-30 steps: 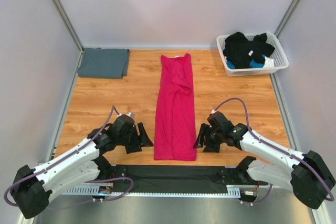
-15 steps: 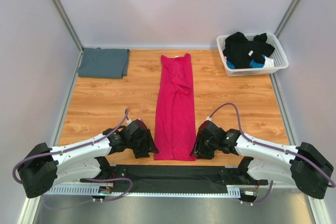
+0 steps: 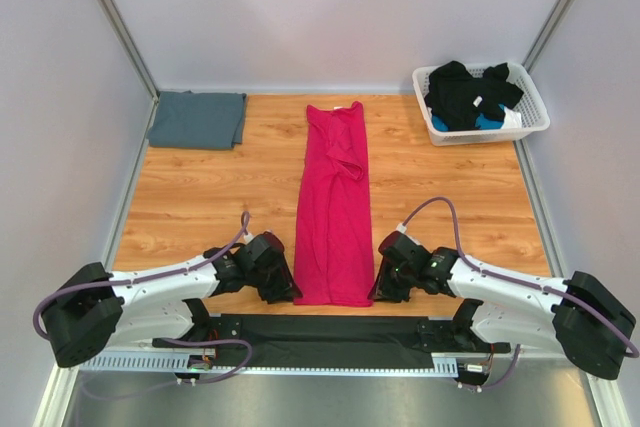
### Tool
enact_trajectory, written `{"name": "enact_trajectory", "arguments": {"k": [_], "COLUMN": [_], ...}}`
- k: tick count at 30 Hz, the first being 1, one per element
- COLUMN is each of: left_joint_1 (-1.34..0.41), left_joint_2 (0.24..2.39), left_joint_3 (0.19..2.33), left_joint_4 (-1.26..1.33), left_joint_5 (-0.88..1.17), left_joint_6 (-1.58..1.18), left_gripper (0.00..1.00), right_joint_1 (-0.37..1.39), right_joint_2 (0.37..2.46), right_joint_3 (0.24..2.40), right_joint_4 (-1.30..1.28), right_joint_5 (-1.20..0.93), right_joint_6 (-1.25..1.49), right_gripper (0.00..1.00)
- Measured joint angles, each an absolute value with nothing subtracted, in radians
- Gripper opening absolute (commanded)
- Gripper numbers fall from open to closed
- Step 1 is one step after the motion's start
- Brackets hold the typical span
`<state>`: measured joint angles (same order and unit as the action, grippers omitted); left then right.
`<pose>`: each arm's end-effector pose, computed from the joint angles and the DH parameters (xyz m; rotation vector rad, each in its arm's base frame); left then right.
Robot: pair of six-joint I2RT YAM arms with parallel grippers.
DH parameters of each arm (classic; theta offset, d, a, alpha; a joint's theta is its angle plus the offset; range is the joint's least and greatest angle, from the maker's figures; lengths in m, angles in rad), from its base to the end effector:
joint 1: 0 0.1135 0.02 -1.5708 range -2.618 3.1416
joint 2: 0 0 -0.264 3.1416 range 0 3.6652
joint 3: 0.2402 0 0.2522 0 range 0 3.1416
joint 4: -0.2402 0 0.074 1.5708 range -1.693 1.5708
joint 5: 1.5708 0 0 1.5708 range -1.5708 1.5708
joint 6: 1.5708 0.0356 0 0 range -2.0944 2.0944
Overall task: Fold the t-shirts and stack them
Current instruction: Fold the tshirt
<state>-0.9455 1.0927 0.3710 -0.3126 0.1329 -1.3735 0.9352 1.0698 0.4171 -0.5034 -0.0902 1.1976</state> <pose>0.1003 -0.1470 0.1372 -0.5709 2.8797 -0.8176 0.0974 0.1374 0.1438 0.3591 2.9360 0.6093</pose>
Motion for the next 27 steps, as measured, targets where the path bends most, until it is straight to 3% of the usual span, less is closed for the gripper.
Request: {"name": "enact_trajectory", "arguments": {"k": [1, 2, 18, 27], "left_joint_1": [-0.948, -0.949, -1.024, -0.949], "left_joint_2": [1.095, 1.097, 0.965, 1.005], "left_joint_3": [0.371, 0.369, 0.438, 0.767], "left_joint_4": [-0.313, -0.312, -0.546, -0.72], "left_joint_5": [0.129, 0.127, 0.033, -0.073], "left_joint_6": [-1.375, -1.38, -1.379, -1.209], "left_gripper": [0.0, 0.0, 0.0, 0.0], "right_joint_1": [0.935, 0.935, 0.947, 0.883], "right_joint_2": [1.07, 1.07, 0.925, 0.929], "right_joint_3": [0.415, 0.413, 0.392, 0.601], "right_joint_4": [-0.503, -0.502, -0.539, -0.651], "right_joint_5": [-0.089, -0.088, -0.087, -0.045], "right_joint_6": [1.2, 1.2, 1.227, 1.173], "right_gripper": [0.04, 0.0, 0.0, 0.0]}}
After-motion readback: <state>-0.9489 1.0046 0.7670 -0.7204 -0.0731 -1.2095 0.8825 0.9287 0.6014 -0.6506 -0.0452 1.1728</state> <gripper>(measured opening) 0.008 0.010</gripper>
